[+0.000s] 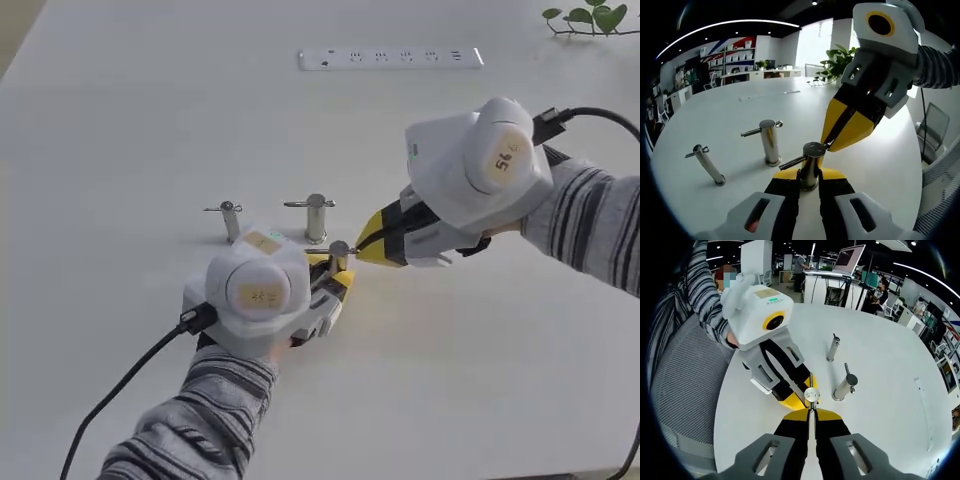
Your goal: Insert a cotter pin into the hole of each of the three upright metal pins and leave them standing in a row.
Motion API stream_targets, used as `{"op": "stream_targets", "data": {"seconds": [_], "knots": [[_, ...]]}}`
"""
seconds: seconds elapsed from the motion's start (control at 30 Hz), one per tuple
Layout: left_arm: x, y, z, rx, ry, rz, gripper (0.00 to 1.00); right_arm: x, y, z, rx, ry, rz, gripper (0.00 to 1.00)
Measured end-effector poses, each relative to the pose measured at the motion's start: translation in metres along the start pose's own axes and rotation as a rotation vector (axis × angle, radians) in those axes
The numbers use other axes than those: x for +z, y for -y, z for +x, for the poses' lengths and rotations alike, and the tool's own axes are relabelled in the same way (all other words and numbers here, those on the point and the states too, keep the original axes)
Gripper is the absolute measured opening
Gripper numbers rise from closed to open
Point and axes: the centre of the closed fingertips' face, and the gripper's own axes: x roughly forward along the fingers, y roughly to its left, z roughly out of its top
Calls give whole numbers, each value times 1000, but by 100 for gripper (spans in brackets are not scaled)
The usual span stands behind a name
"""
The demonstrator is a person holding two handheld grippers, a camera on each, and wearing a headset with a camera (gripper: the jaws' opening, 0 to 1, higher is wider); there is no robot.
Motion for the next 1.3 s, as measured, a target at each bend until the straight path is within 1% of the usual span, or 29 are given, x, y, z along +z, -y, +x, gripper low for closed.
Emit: {"op": "stream_targets", "data": {"seconds": [0.23, 0.33, 0.37, 0.43, 0.47, 0.6, 0.7, 0.77, 0.8, 0.9, 1.03, 1.17, 1.3], "knots": [[0, 0, 1, 0, 0, -1, 11, -1, 2, 2, -2, 3, 11, 0], [-1, -1, 1, -4, -7, -25, 11, -1, 1, 4, 0, 10, 17, 0], [-1, 0, 0, -7, -8, -22, 11, -2, 1, 6, 4, 10, 17, 0], [-2, -1, -1, -3, -17, -7, 12, -5, 0, 7, 3, -5, 26, 4], [-3, -2, -1, -1, -20, 0, 13, -4, 0, 7, 1, -2, 24, 5], [-8, -8, -7, 8, -33, -21, 19, 1, 0, 8, 7, 32, 53, 8], [-9, -9, -14, 8, -41, -5, 21, 7, 3, 10, -6, 51, 73, 11], [-11, -10, -17, 4, -54, -13, 21, 11, 2, 13, 2, 65, 90, 12], [-11, -11, -19, 6, -56, -6, 21, 13, 0, 15, 8, 69, 96, 13], [-10, -13, -26, 6, -54, 1, 24, 14, -1, 21, 14, 73, 99, 13], [-8, -15, -34, 6, -48, 3, 27, 15, -2, 27, 8, 70, 102, 12], [-4, -16, -43, 2, -37, 2, 33, 14, 1, 29, -6, 71, 117, 9], [-1, -17, -50, 2, -28, 7, 35, 13, 3, 31, -9, 74, 138, 9]]}}
